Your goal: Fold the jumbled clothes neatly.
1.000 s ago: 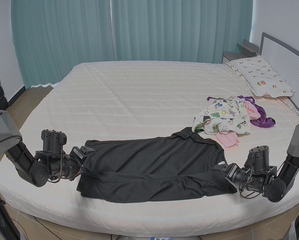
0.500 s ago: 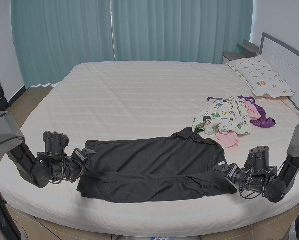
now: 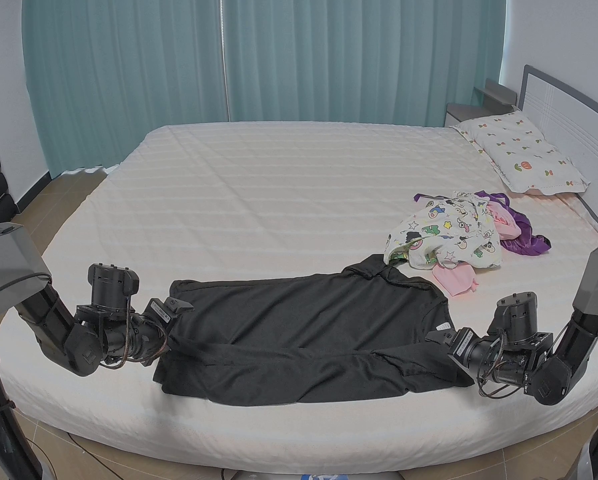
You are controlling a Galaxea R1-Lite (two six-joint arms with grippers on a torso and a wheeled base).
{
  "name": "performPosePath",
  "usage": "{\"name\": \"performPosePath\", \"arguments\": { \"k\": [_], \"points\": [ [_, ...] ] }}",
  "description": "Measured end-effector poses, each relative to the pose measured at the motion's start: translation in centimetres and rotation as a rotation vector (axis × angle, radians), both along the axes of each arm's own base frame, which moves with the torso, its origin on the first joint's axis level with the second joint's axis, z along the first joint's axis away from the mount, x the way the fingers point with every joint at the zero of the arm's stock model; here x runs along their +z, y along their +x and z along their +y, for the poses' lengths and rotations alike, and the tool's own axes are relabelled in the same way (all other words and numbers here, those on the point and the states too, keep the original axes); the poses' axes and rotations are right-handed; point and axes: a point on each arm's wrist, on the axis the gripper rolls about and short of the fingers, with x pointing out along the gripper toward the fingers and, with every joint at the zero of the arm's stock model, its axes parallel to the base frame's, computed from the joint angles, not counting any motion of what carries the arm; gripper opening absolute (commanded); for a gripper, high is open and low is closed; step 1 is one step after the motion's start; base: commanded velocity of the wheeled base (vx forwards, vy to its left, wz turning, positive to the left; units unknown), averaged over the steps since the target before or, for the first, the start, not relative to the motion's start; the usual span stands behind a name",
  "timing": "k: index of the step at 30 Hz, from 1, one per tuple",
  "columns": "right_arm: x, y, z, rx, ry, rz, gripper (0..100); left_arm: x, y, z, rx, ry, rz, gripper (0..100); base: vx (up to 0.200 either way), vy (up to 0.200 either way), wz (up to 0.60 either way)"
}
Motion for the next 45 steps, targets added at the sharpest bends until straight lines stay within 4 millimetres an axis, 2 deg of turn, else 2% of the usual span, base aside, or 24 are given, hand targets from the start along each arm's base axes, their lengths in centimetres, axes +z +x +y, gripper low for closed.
{"name": "performPosePath", "arguments": {
  "k": [45],
  "points": [
    [-0.24, -0.08, 0.14, 0.004, 0.001, 0.011, 100, 0.03, 0.49, -0.09, 0.035, -0.065, 0.009, 100, 0.0, 0.0, 0.0]
  ]
}}
